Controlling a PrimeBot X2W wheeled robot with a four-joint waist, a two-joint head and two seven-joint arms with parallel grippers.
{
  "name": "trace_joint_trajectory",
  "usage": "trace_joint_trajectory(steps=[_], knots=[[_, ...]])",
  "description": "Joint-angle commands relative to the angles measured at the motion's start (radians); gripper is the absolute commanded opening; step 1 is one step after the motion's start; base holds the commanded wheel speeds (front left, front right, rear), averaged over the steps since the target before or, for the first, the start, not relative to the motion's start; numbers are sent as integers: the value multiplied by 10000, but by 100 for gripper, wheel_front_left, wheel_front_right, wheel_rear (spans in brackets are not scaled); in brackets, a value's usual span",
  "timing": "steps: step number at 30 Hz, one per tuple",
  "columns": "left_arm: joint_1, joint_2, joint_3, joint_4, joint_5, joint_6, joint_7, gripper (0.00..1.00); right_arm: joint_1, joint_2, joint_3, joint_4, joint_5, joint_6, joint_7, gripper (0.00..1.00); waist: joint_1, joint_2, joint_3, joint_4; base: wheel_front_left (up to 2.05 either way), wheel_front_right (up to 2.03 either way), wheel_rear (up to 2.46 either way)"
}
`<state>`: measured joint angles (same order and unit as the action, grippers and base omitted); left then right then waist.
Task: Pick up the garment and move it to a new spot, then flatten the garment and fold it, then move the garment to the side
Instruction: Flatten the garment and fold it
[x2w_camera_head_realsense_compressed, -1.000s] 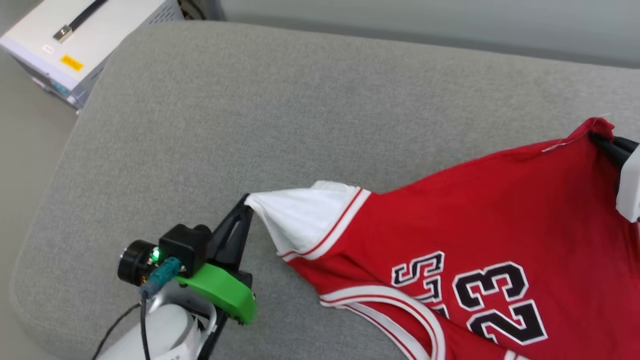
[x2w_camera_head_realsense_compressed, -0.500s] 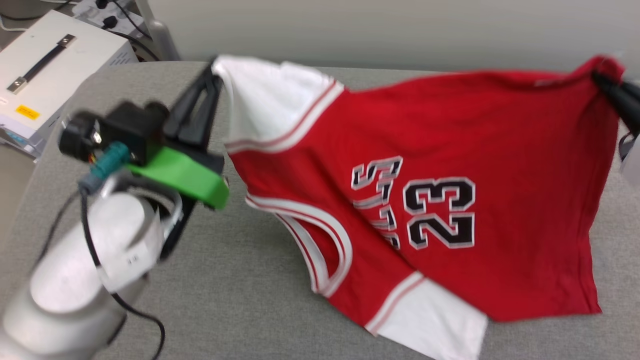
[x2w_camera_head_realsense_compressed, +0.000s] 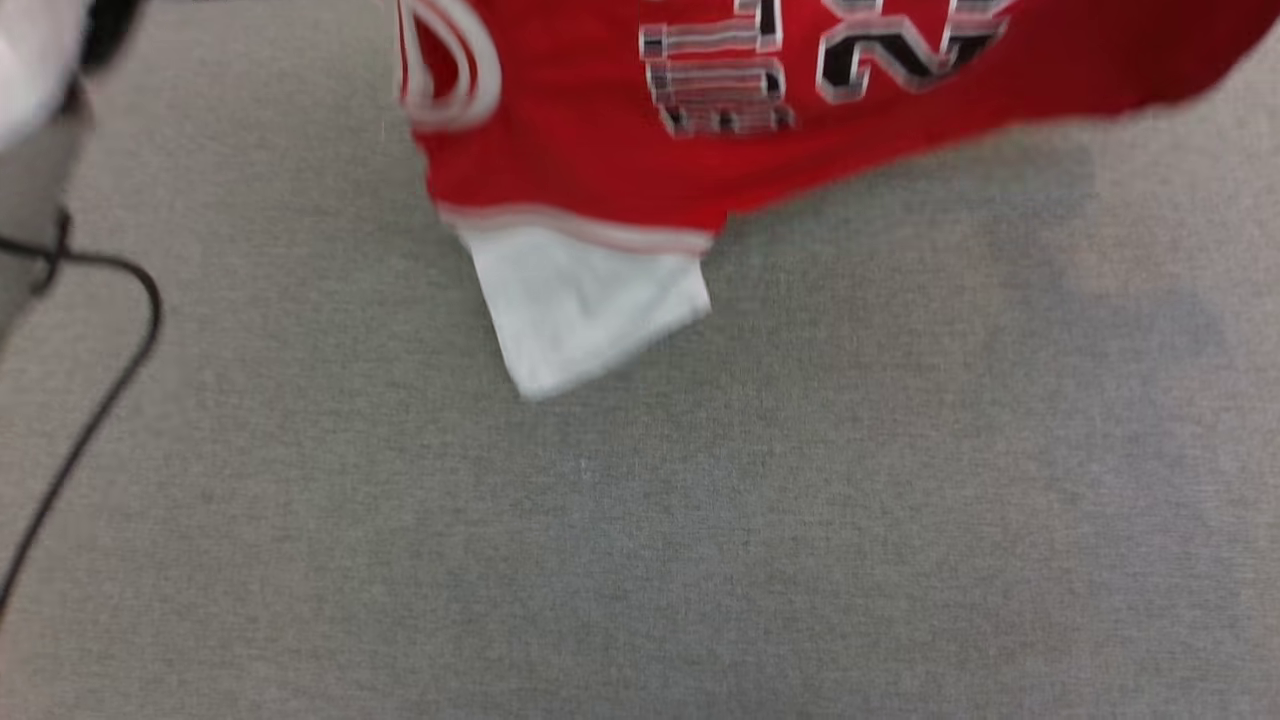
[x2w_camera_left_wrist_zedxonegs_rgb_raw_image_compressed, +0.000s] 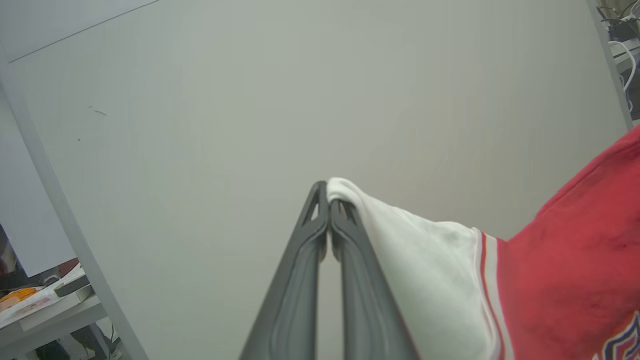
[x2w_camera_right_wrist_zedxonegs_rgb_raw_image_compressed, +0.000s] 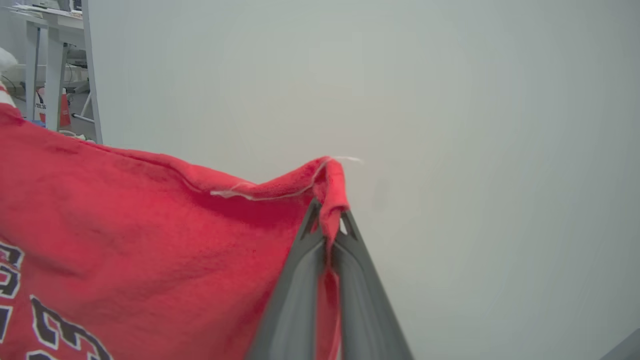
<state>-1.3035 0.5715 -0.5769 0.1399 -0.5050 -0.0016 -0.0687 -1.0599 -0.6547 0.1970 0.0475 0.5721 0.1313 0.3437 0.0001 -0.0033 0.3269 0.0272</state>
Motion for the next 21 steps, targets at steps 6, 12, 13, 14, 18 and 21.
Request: trace_joint_trajectory(steps=[6,12,13,14,18,21], knots=[[-3026,-354,204,1336,320,-618,270,0,-3113,467,310,1462,-672,-6,-359,0,-1,33,1718,-277,0,0,0],[-5251,-679,101,2862,578,-978,152,0,-5469,792,804,3074,-1160,-6,-1001,0,-1,33,2390,-301,0,0,0],[-5536,-731,67,3108,591,-1026,92,0,-5792,857,884,3360,-1197,-6,-1113,0,-1,33,2486,-306,0,0,0],[-5740,-748,80,3289,564,-1055,61,0,-6029,923,953,3576,-1211,-6,-1203,0,-1,33,2573,-334,0,0,0],[-6296,-712,-174,3944,596,-1182,-64,0,-6751,1089,1384,4478,-1247,-6,-1657,0,-1,33,2881,-366,0,0,0],[-6232,-749,-301,4294,447,-1224,-305,0,-6890,1144,1768,4977,-1168,-6,-1912,0,-1,33,3046,-300,0,0,0]])
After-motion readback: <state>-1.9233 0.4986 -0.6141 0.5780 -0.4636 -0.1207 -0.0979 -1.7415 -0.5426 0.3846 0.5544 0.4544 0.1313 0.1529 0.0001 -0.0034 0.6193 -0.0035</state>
